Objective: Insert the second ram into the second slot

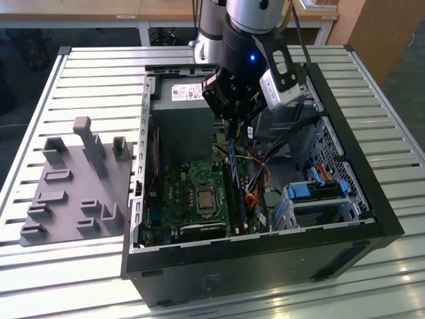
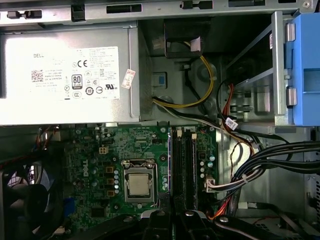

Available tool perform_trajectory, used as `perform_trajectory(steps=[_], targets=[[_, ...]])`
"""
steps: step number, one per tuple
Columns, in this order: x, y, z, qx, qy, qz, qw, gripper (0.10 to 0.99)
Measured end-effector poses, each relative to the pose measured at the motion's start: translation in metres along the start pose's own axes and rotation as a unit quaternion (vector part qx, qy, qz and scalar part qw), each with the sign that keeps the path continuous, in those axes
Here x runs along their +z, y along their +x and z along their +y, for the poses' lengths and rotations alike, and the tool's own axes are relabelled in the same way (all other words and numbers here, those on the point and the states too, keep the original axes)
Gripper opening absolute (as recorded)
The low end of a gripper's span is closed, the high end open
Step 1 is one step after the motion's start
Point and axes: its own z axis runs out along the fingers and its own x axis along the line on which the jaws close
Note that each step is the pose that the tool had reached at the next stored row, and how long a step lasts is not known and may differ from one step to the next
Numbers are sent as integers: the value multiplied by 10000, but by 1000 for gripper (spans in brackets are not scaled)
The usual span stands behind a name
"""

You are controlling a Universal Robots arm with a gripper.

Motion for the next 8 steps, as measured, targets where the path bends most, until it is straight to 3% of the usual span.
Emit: perform_trajectory(steps=[4, 5, 8], targets=[[5, 0, 0, 0, 0, 0, 10000, 137], [66, -3, 0, 0, 0, 0, 10000, 137], [69, -4, 0, 0, 0, 0, 10000, 137]])
